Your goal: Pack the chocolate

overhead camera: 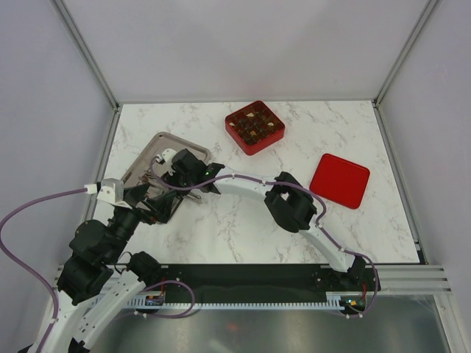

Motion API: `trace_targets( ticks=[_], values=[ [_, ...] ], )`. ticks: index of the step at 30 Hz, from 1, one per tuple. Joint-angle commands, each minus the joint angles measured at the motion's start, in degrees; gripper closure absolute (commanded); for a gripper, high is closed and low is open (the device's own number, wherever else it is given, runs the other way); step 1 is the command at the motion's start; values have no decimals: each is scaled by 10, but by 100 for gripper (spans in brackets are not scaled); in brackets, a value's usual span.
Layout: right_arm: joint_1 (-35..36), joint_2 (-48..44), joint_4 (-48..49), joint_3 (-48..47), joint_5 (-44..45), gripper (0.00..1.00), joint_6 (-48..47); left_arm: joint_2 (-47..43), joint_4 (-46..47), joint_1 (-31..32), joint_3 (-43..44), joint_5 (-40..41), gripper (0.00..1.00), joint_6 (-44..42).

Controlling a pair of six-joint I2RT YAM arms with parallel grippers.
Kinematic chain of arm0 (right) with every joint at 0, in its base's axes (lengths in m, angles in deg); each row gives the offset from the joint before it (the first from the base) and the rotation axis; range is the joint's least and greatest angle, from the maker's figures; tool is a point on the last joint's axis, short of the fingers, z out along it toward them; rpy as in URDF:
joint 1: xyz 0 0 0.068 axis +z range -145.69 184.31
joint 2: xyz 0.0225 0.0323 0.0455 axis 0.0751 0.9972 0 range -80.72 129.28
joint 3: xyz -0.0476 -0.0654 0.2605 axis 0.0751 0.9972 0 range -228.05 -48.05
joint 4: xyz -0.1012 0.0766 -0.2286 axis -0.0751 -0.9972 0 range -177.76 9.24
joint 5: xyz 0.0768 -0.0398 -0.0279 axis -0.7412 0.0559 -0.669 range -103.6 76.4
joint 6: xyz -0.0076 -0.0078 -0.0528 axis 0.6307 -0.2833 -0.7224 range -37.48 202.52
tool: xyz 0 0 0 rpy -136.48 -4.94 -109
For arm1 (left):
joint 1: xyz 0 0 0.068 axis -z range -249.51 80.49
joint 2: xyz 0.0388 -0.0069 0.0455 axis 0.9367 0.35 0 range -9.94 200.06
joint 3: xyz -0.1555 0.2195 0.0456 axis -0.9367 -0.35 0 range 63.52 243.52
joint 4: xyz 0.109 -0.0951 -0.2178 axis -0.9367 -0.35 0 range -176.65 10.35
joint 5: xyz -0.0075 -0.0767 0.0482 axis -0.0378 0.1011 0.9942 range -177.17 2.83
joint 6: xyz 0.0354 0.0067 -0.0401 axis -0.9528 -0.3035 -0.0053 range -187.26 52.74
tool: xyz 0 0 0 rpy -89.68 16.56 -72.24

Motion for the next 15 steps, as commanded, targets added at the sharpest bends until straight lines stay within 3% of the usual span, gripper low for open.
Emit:
trace_targets(
  ticks=[1,15],
  values=[
    [5,-21,28,-9,39,53,3,-3,23,-1,-4,1,0,-21],
    [-6,-94,36,57,68,59,24,0,23,-1,-4,3,0,-22]
  ],
)
